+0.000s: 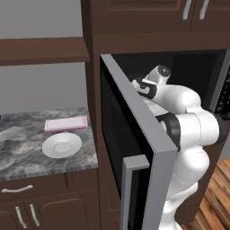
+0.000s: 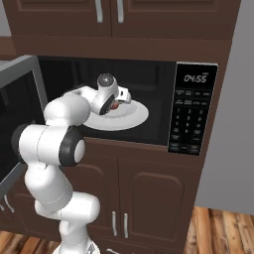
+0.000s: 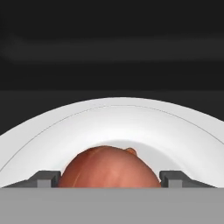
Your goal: Pick the onion from the microwave and place it on plate located on the counter.
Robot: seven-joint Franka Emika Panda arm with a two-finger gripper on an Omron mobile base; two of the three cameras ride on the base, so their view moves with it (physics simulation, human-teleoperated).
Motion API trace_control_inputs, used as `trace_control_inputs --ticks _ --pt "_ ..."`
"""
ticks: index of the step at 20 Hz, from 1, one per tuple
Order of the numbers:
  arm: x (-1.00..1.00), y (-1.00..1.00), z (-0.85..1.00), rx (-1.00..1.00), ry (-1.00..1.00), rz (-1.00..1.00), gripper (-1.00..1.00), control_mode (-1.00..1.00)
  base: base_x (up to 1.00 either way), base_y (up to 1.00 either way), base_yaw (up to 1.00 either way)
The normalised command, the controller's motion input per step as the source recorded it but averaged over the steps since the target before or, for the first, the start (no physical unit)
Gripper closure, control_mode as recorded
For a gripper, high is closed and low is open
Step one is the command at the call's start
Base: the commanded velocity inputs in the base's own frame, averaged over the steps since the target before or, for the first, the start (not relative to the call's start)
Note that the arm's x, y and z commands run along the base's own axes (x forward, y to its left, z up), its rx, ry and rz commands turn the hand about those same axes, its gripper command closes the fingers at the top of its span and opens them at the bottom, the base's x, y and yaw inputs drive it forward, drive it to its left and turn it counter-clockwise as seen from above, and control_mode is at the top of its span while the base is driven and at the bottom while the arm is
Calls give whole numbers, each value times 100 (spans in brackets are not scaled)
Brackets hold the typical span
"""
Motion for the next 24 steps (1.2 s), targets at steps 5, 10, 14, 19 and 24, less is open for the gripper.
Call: trace_control_inputs --ticks 5,10,14,19,24 --pt "0 0 0 0 0 0 100 -100 0 0 0" --pt "-7 -3 0 0 -8 0 100 -100 0 0 0" --pt "-52 -16 0 2 -25 0 100 -100 0 0 0" --pt "-51 -17 5 8 -30 0 100 -100 0 0 0" --pt "-38 -12 65 2 -3 -1 100 -100 0 0 0"
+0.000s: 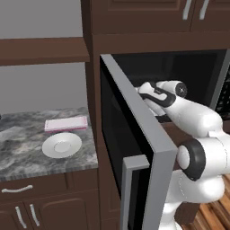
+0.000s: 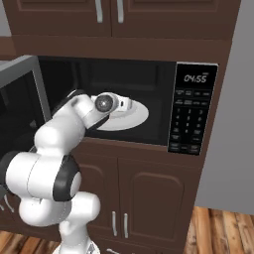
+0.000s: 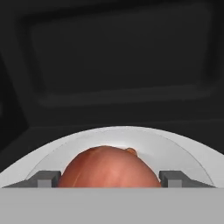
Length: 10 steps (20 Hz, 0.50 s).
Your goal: Pick the onion from the microwave and place it on plate located on the counter.
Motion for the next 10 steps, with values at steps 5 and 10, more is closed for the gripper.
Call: trace_control_inputs --ticks 5,10 --pt "-82 -19 56 0 5 -1 100 -100 0 0 0" --pt "-87 -5 52 0 11 -2 100 -100 0 0 0"
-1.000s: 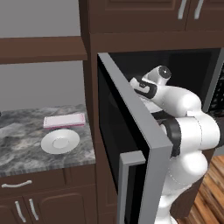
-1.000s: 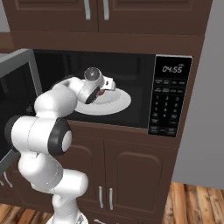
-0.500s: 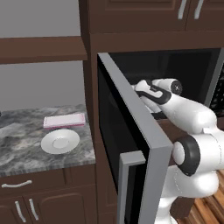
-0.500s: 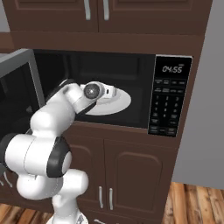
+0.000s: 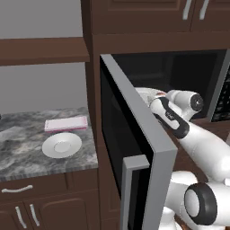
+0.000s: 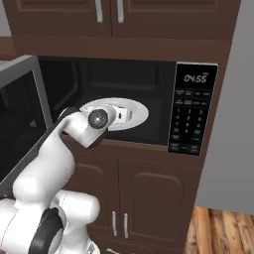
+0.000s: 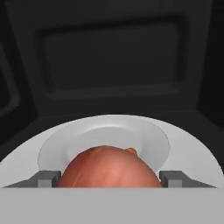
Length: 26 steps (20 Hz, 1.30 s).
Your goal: Pick the onion from the microwave and place it on plate located on the counter.
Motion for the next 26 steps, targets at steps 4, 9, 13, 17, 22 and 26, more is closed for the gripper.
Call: trace_control_inputs --ticks 4,9,13,17,22,26 --pt "-63 0 88 0 21 -5 100 -100 0 0 0" --pt "-57 -1 77 0 22 -2 100 -100 0 0 0" --pt "-90 -6 -5 0 10 0 100 -100 0 0 0" --pt "-97 1 -24 0 -2 1 100 -100 0 0 0" --pt "-76 24 7 -1 0 0 100 -100 0 0 0" --pt "-64 19 21 -7 4 0 100 -100 0 0 0"
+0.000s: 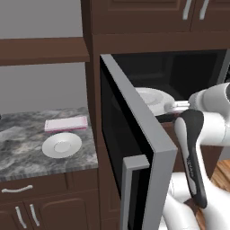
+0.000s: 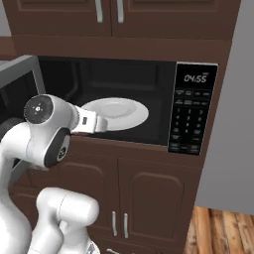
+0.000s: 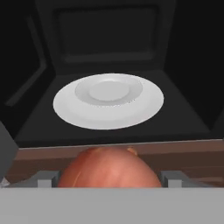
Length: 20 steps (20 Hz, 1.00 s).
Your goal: Pick the onion from the microwave and place it on plate located on the counter.
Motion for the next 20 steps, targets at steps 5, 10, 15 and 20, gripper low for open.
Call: trace_control_inputs --ticks 5,10,15,20 --pt "-52 15 27 -9 11 0 100 -100 0 0 0" --pt "-35 10 18 -5 7 1 100 -100 0 0 0" --pt "-20 19 25 -3 7 0 100 -100 0 0 0" --pt "-28 0 0 4 0 0 100 -100 0 0 0"
